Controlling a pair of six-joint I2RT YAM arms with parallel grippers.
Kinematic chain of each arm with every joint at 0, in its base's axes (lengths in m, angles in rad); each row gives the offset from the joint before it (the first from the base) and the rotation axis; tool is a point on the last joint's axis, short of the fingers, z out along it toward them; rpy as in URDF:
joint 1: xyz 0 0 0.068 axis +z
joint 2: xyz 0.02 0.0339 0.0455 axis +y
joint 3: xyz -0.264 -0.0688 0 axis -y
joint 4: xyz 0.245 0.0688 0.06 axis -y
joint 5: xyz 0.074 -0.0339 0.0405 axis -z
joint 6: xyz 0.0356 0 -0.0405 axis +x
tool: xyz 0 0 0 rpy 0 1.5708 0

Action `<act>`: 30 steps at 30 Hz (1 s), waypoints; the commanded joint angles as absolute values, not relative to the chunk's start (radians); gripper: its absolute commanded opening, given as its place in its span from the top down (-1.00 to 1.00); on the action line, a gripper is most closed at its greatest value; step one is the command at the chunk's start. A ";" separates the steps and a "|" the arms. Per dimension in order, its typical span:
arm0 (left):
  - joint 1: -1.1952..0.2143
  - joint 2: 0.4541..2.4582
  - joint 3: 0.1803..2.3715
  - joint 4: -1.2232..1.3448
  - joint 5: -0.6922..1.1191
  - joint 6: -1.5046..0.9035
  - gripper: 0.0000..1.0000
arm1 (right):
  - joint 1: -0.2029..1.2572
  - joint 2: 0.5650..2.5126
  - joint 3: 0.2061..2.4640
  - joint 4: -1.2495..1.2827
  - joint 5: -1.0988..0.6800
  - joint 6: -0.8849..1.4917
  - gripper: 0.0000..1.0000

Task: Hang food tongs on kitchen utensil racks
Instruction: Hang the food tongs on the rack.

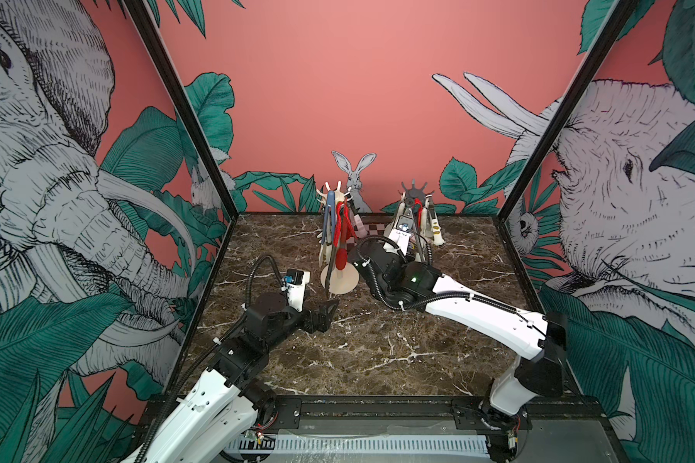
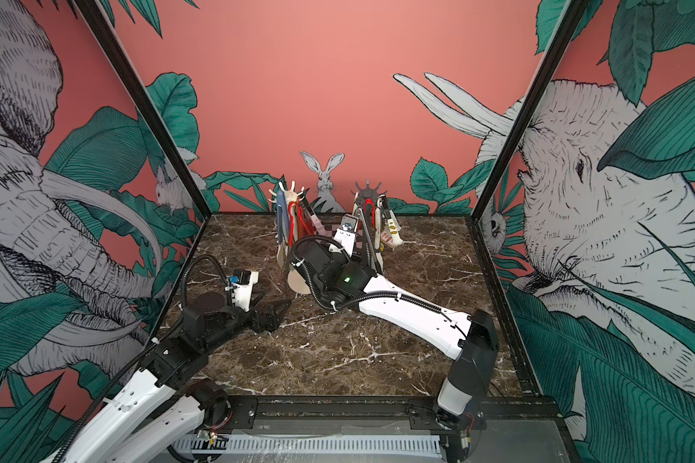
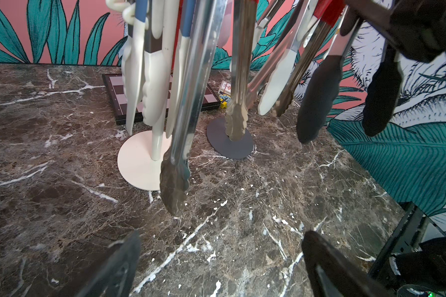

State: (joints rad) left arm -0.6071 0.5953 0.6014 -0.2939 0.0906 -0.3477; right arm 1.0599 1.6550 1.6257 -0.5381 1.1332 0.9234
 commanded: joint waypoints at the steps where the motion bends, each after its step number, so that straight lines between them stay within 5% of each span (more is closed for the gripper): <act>1: -0.607 0.589 0.608 -0.285 0.097 -0.350 -0.98 | 1.061 1.664 1.666 -0.522 1.145 0.922 1.00; 30: -0.607 0.590 0.611 -0.286 0.096 -0.357 -0.99 | 1.031 1.730 1.766 -0.708 1.090 1.053 1.00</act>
State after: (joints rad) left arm -0.6071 0.5945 0.6014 -0.2939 0.0906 -0.3481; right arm 1.0416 1.7184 1.7374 -0.6594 1.0859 0.9878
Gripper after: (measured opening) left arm 0.990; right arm 0.103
